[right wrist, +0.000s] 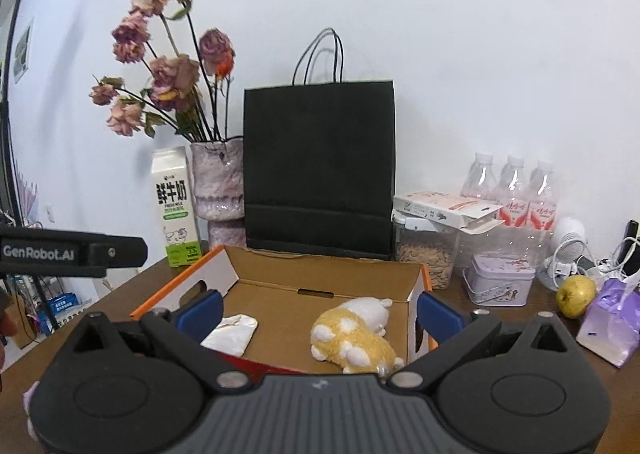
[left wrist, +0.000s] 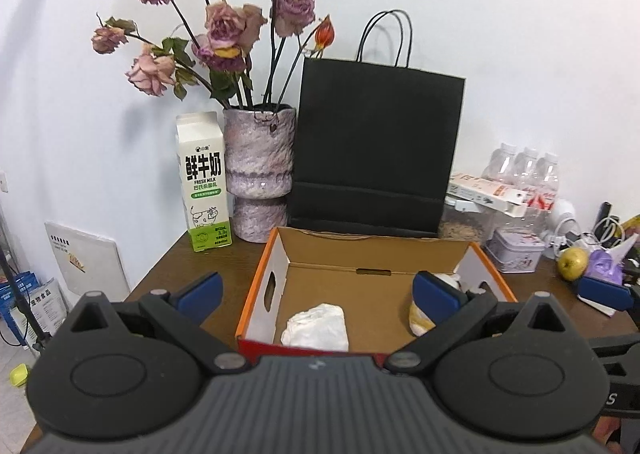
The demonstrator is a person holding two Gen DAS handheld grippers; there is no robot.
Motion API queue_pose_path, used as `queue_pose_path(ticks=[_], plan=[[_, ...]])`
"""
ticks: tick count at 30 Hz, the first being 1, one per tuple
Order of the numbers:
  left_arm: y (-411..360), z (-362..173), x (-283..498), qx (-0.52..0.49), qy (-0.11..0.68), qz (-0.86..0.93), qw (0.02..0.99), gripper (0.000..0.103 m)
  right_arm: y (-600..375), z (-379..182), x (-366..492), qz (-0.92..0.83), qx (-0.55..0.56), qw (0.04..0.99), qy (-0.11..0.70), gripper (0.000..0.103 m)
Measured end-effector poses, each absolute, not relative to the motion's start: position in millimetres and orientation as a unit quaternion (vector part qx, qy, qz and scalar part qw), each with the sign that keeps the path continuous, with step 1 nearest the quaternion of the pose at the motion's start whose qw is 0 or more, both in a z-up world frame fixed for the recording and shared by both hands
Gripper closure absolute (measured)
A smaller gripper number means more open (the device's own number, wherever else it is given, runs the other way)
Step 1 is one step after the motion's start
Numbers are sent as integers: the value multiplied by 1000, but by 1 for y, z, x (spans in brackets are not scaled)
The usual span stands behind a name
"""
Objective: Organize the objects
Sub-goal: 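Release the cloth with the left tool while the right tool releases the plush into the box, then move both tools back toward the remaining objects on the table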
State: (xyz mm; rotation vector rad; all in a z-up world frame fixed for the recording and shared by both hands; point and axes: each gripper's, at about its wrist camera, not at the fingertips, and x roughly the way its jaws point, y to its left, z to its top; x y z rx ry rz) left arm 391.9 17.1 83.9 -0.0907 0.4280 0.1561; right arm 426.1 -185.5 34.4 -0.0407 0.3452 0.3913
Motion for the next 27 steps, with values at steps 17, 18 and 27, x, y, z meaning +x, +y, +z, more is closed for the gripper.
queue_pose_path(ticks=[17, 18, 27], plan=[[28, 84, 289, -52, 202, 41, 977, 0, -191, 38, 307, 209, -33, 967, 141, 0], [29, 84, 282, -52, 201, 40, 977, 0, -191, 37, 300, 209, -33, 967, 142, 0], [39, 75, 227, -38, 188, 38, 981, 0, -191, 25, 248, 207, -37, 966, 152, 0]])
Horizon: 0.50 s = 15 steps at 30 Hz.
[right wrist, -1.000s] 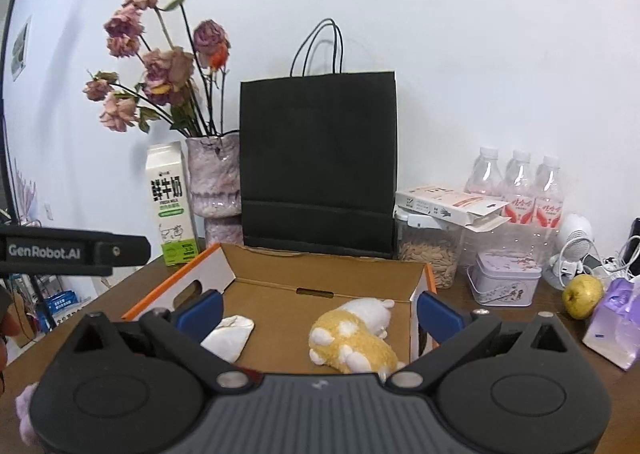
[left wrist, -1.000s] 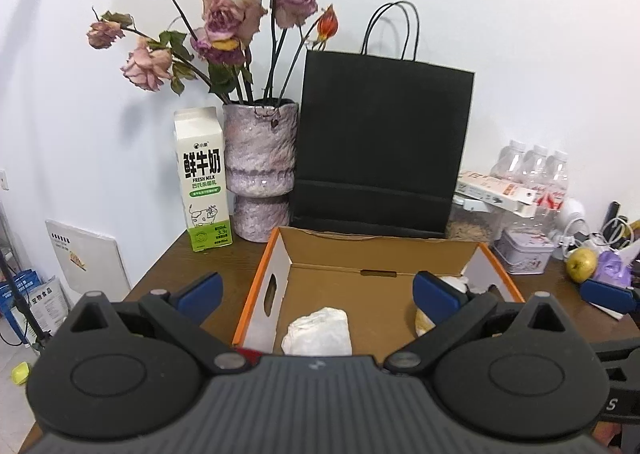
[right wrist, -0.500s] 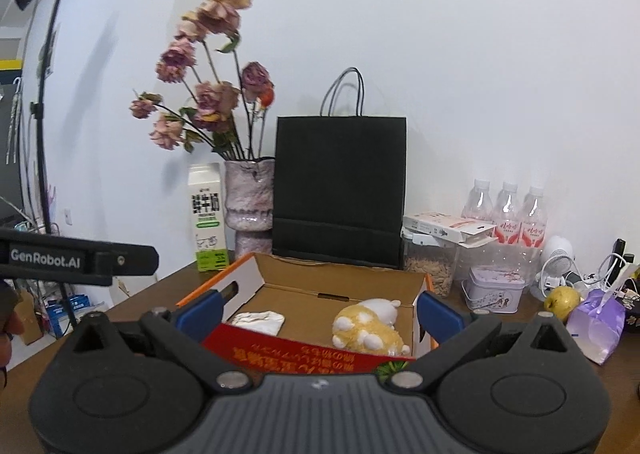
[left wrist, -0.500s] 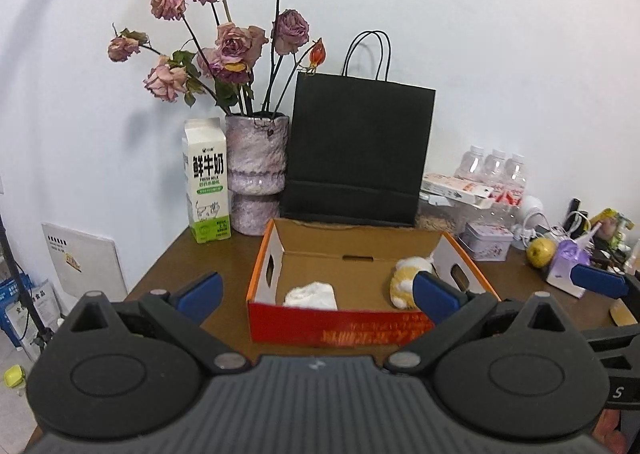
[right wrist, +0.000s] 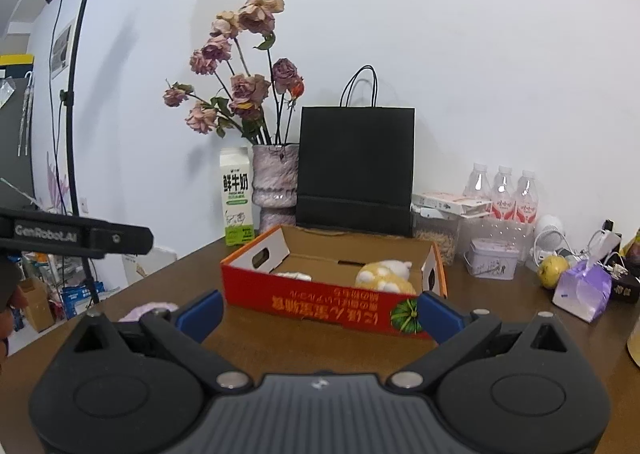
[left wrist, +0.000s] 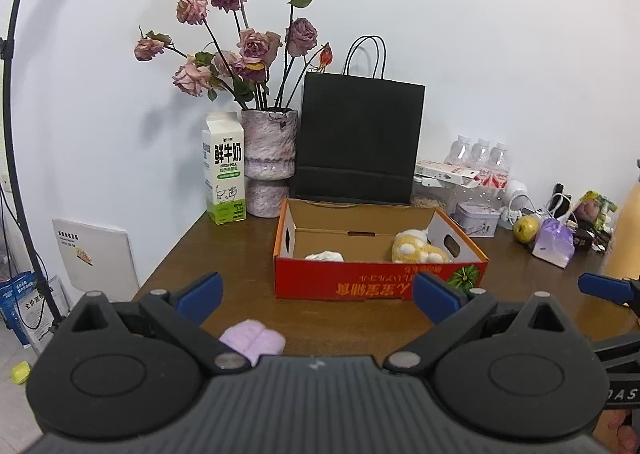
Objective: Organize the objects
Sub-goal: 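Move both tools back toward the remaining objects on the table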
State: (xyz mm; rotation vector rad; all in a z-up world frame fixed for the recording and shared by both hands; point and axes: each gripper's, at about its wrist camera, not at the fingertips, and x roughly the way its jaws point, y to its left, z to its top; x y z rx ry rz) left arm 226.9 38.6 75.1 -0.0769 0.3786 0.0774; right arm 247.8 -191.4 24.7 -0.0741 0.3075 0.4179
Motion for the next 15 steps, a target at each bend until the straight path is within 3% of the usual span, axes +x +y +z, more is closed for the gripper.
queue_pose_path(ticks=[15], plan=[[51, 43, 155, -14, 181, 26, 983, 0, -199, -11, 188, 186, -41, 962, 195, 0]])
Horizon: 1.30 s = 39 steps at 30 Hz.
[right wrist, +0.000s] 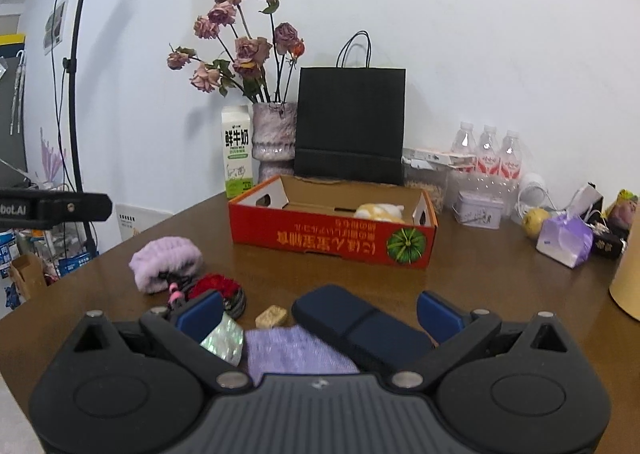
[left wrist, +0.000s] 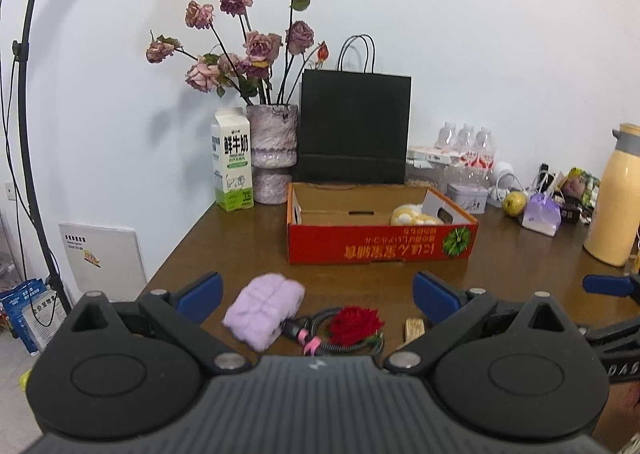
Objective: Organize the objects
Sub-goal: 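Move both tools back toward the remaining objects on the table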
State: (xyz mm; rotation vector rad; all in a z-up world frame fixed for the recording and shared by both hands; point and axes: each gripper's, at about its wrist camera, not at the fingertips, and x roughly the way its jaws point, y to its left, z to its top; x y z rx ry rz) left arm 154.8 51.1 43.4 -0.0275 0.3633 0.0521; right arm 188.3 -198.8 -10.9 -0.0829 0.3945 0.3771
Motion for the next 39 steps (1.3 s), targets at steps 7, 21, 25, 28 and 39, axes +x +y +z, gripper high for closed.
queue_pose_path(ticks=[7, 21, 25, 28, 39], plan=[[55, 23, 131, -30, 197, 26, 980, 0, -204, -21, 168, 182, -36, 961, 206, 0], [60, -13, 125, -29, 247, 19, 968, 0, -207, -61, 169, 179, -38, 946, 268, 0], [61, -21, 134, -31, 261, 17, 965, 0, -204, -69, 183, 178, -48, 941, 284, 0], [64, -27, 142, -36, 272, 18, 961, 0, -202, -75, 198, 181, -52, 935, 301, 0], [65, -41, 162, -37, 301, 18, 953, 0, -181, -92, 258, 213, -78, 907, 355, 0]])
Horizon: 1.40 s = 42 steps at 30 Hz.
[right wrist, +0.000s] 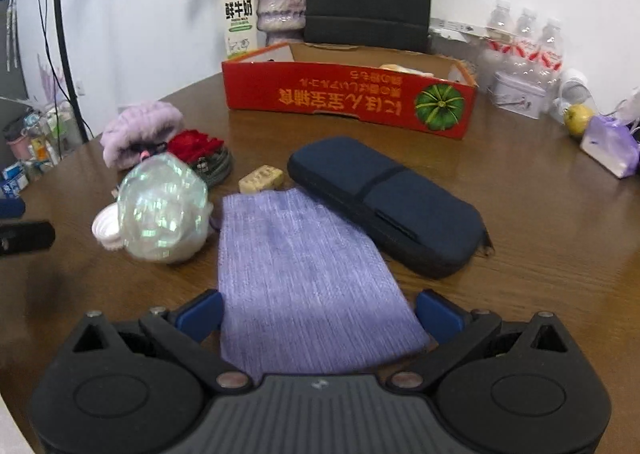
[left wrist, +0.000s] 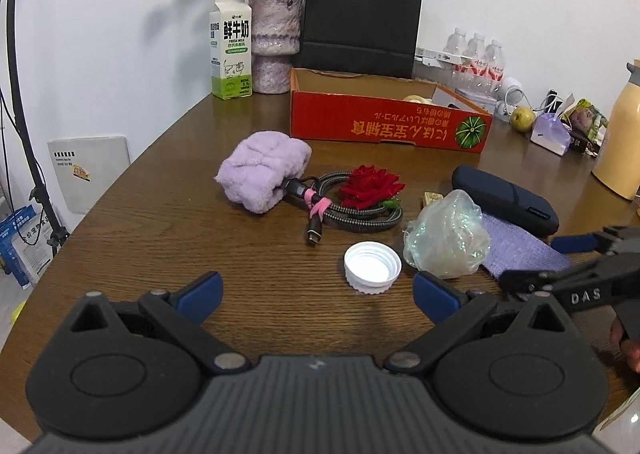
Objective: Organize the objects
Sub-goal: 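Move both tools back toward the remaining objects on the table, then grasp the white bottle cap with the left tool while the right tool grasps the lavender pouch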
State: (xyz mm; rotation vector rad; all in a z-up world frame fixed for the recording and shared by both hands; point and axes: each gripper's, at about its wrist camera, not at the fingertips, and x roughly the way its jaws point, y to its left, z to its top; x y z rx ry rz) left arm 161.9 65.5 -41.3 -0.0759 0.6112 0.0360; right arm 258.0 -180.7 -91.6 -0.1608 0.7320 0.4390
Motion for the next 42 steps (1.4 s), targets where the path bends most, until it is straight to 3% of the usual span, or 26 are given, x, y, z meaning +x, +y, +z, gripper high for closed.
queue_pose_path(ticks=[10, 13, 15, 16, 18, 20, 33, 36, 39, 42], plan=[[64, -46, 171, -36, 311, 19, 950, 0, -178, -95, 260, 225, -73, 913, 333, 3], [61, -48, 173, -33, 313, 14, 949, 0, -177, -93, 254, 230, -75, 915, 323, 18], [58, -49, 176, -28, 316, 11, 948, 0, -179, -91, 251, 232, -72, 917, 316, 43], [57, -50, 177, -26, 317, 9, 948, 0, -180, -90, 250, 232, -70, 918, 313, 50], [53, -51, 180, -22, 318, 6, 948, 0, -182, -89, 249, 230, -65, 920, 309, 83], [49, -51, 183, -18, 318, 2, 948, 0, -184, -88, 249, 225, -58, 922, 309, 94], [38, -66, 213, 3, 333, 23, 943, 1, -187, -80, 233, 207, -63, 941, 261, 96], [37, -68, 218, 1, 331, 27, 943, 10, -185, -80, 232, 207, -68, 941, 260, 96], [34, -69, 218, -2, 325, 21, 946, 26, -184, -79, 232, 206, -69, 941, 260, 96], [32, -68, 216, -4, 312, 8, 950, 58, -183, -79, 231, 206, -73, 941, 256, 96]])
